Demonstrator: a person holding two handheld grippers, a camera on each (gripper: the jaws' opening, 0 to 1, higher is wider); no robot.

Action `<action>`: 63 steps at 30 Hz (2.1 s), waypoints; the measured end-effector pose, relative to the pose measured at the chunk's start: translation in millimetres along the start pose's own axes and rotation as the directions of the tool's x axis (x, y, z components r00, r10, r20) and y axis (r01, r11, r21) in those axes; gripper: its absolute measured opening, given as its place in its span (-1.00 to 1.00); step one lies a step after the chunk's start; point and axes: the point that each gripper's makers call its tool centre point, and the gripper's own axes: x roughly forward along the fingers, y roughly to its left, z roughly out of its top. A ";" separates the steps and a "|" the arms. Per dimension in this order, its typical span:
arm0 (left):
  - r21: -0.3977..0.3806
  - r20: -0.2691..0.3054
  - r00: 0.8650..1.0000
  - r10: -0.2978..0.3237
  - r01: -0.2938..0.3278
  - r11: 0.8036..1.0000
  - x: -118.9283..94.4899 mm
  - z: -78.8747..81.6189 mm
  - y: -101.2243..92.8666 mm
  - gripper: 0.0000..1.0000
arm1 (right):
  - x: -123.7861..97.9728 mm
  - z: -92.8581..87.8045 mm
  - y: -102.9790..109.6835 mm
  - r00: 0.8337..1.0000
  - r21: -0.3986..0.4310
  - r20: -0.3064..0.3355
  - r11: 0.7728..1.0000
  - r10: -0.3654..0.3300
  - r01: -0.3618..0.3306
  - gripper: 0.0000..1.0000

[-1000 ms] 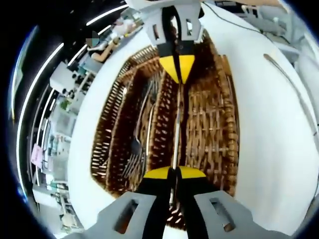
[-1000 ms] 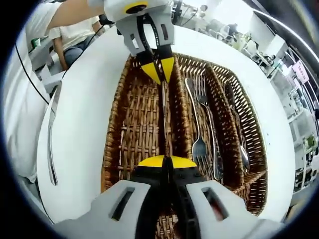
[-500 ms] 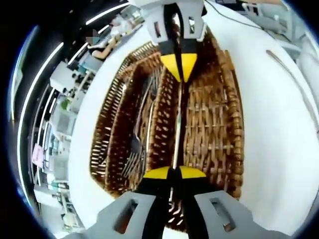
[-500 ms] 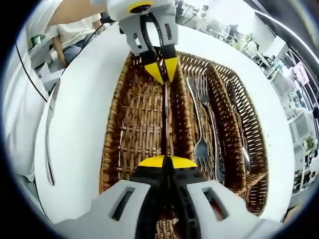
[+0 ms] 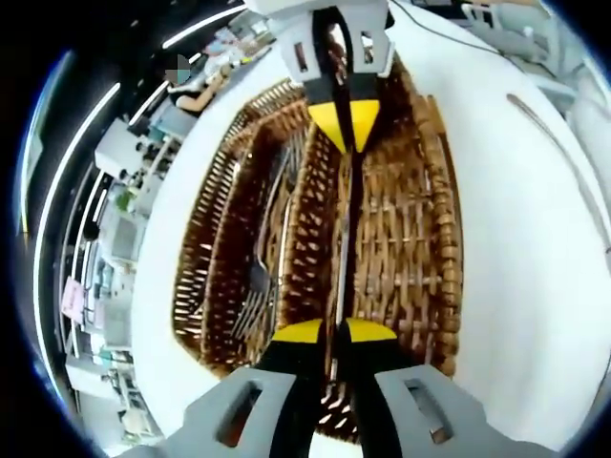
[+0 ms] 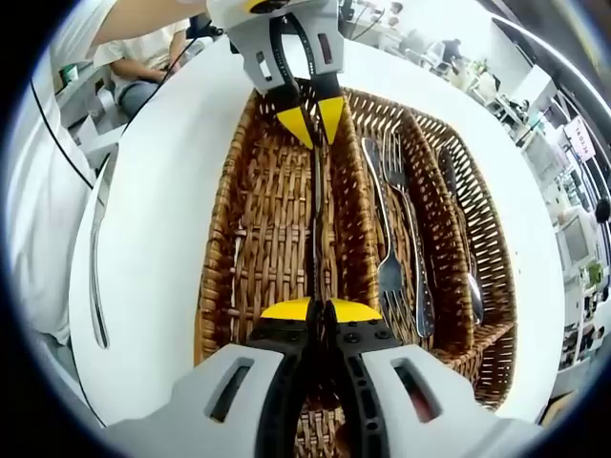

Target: Arrange the knives, forks, and spoons in their matching storage slots by inserting each utensil handle-first until every utensil is classified and aligned in the correct compartment

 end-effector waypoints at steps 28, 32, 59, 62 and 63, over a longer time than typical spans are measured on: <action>0.079 -0.071 0.997 -0.016 0.022 0.997 -2.0 -2.6 -2.8 -0.79 | -6.7 -12.2 8.5 0.996 -0.016 -0.075 0.999 0.044 -0.045 -0.82; 0.075 -0.070 0.997 -0.014 0.019 0.997 -2.5 -3.2 -2.2 -0.78 | -6.9 -13.0 7.8 0.996 -0.014 -0.075 0.999 0.041 -0.042 -0.83; 0.045 0.016 0.990 0.138 -0.139 0.989 -42.1 15.6 8.6 -0.78 | -34.1 -6.9 2.8 0.999 -0.008 0.001 0.999 -0.048 0.048 -0.77; 0.044 0.022 0.989 0.146 -0.146 0.988 -46.9 16.2 3.6 -0.78 | -38.1 -4.4 2.5 0.998 0.007 0.027 0.998 -0.059 0.059 -0.77; 0.043 0.022 0.989 0.149 -0.150 0.988 -48.4 16.3 2.6 -0.78 | -39.4 -3.9 2.8 0.998 0.012 0.034 0.998 -0.060 0.060 -0.77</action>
